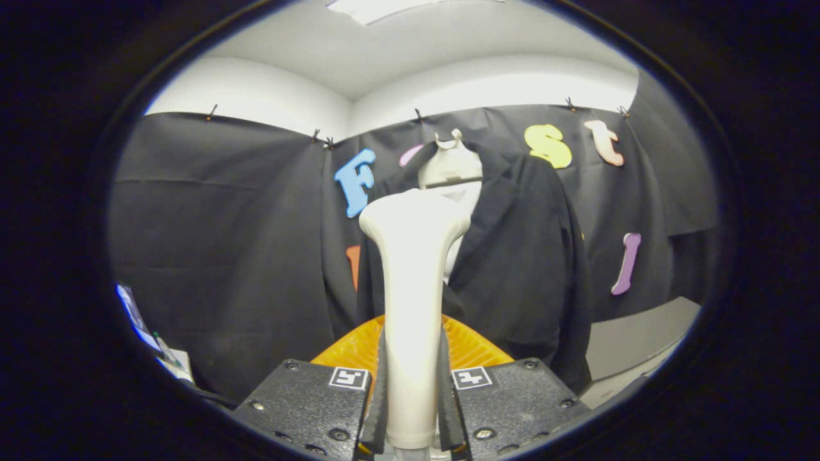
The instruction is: Iron the clothes twice with a garment steamer, once on the left side and once on the right side.
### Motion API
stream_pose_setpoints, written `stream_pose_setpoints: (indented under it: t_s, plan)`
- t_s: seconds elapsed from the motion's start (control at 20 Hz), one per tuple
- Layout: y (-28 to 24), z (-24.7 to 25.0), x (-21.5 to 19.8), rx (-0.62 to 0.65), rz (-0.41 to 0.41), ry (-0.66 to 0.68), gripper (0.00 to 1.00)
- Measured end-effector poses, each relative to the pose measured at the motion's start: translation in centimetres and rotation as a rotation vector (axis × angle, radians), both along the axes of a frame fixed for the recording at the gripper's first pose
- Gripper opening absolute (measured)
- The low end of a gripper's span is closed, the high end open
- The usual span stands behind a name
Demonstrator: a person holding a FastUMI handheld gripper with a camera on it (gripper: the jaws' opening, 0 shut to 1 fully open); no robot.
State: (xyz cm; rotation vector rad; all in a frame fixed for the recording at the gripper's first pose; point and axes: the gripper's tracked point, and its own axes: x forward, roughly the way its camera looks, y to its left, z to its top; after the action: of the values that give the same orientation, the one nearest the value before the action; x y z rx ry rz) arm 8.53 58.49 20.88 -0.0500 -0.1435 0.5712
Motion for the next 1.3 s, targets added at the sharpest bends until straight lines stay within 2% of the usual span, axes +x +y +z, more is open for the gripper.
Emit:
stream_pose_setpoints:
  t_s: [0.15,0.25,0.4,0.5,0.7,0.95,1.3]
  plan:
    - [2.1,3.3,-0.1,0.013,0.022,-0.117,0.34]
    - [4.0,4.5,0.9,0.015,0.04,-0.15,0.34]
    - [5.7,6.7,2.9,0.008,-0.011,-0.228,0.34]
    - [8.0,7.3,4.4,0.0,-0.015,-0.253,0.34]
    - [11.0,7.0,7.5,-0.038,-0.029,-0.249,0.34]
    - [12.3,6.4,11.4,-0.101,-0.091,-0.259,0.34]
    - [11.3,1.8,11.9,-0.134,-0.087,-0.191,0.34]
